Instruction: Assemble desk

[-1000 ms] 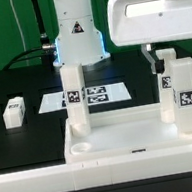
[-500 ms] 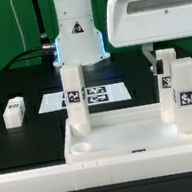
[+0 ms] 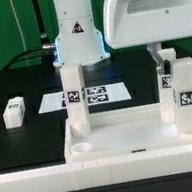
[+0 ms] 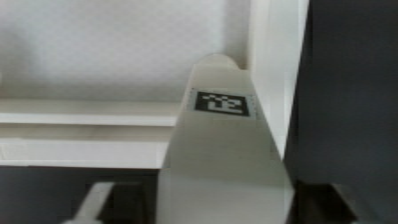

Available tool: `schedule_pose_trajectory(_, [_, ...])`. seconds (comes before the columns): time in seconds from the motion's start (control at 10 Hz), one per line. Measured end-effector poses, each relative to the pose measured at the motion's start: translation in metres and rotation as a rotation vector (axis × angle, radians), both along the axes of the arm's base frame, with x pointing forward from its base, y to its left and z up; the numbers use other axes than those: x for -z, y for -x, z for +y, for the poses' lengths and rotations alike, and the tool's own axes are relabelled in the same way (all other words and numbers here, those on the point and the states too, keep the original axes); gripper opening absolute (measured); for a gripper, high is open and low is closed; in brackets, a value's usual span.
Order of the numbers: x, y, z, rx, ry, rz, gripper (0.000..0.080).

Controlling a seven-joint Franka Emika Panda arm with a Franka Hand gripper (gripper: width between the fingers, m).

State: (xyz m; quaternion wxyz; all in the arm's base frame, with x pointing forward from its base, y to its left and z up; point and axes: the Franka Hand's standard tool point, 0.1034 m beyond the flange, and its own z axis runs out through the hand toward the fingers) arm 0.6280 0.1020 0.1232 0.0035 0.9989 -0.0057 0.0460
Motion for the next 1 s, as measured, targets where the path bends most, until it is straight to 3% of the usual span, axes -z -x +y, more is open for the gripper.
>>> schedule_pose_trajectory(0.4, [-0.0002,-0.0003,-0.0002,0.043,-0.004,-0.001,0.0289])
schedule_pose_trajectory(1.0, [0.0011,0.0008,-0.0036,0.631,-0.079,-0.001,0.029])
